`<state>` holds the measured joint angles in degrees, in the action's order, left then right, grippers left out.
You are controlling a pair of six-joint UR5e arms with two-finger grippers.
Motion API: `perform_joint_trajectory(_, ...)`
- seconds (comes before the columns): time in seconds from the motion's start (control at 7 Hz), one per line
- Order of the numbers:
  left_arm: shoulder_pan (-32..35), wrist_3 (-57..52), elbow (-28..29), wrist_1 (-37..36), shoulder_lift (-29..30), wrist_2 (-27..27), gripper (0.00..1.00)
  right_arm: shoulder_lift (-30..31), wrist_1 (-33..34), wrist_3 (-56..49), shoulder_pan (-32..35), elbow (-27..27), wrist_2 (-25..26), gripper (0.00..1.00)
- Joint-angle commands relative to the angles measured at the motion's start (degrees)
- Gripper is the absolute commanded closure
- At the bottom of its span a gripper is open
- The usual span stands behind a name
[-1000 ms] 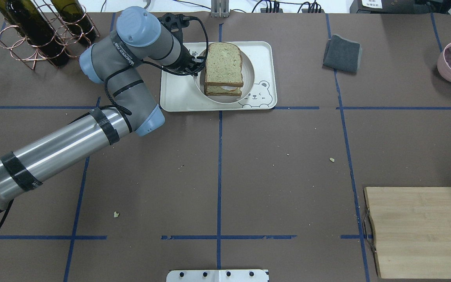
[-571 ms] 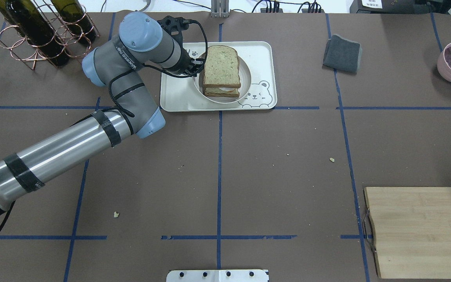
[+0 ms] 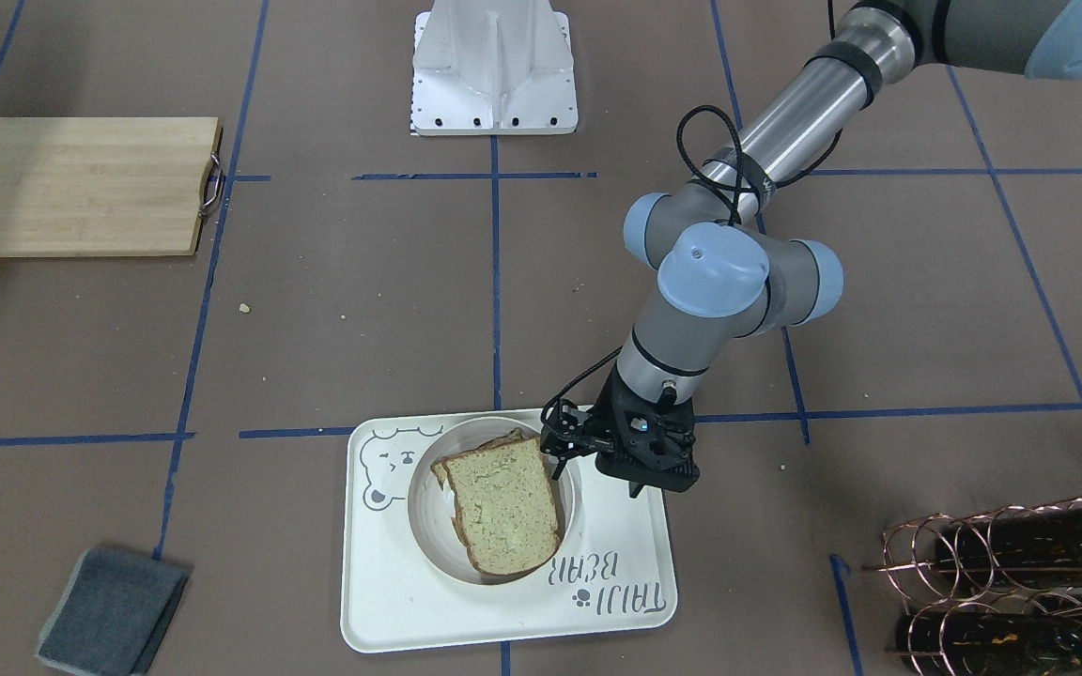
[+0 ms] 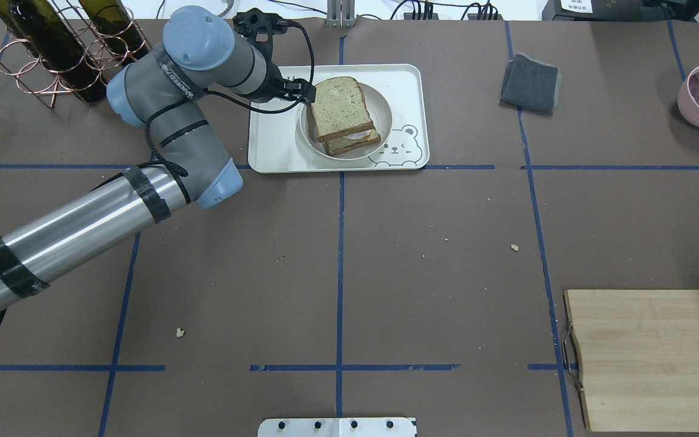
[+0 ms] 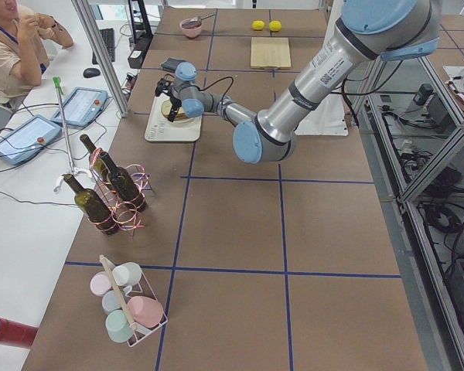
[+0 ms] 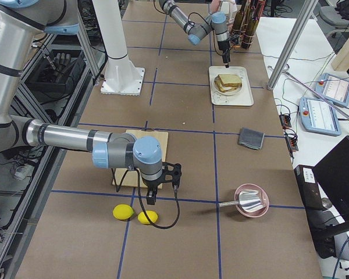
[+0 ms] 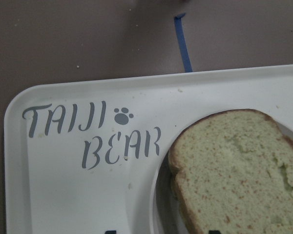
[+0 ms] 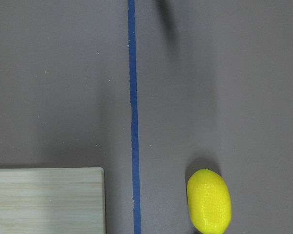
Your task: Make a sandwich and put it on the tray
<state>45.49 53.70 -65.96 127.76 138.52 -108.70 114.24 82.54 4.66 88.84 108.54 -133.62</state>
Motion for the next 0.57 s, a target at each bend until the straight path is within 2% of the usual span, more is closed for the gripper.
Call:
perform_joint_trajectory(0.0,2.74,-7.78,-18.23,-11.77,-9.62,-5.08,0.0,-0.16,-0.01,0.0,0.01,0.0,0.11,0.0)
perform_joint_trajectory(0.14,4.59,-16.44,-29.46,-17.66,-16.81,-5.73,0.0,-0.07,-0.01,-0.09,0.01,-0.09,0.2,0.0)
perform_joint_trajectory(0.29,7.56,-24.01,-37.75,-25.9,-21.06,-7.04,0.0,-0.07,-0.01,0.0,0.01,-0.09,0.2,0.0)
perform_joint_trajectory(0.43,11.68,-30.96,-42.62,-33.03,-25.11,-9.58,0.0,-0.16,-0.01,0.0,0.01,-0.09,0.2,0.0)
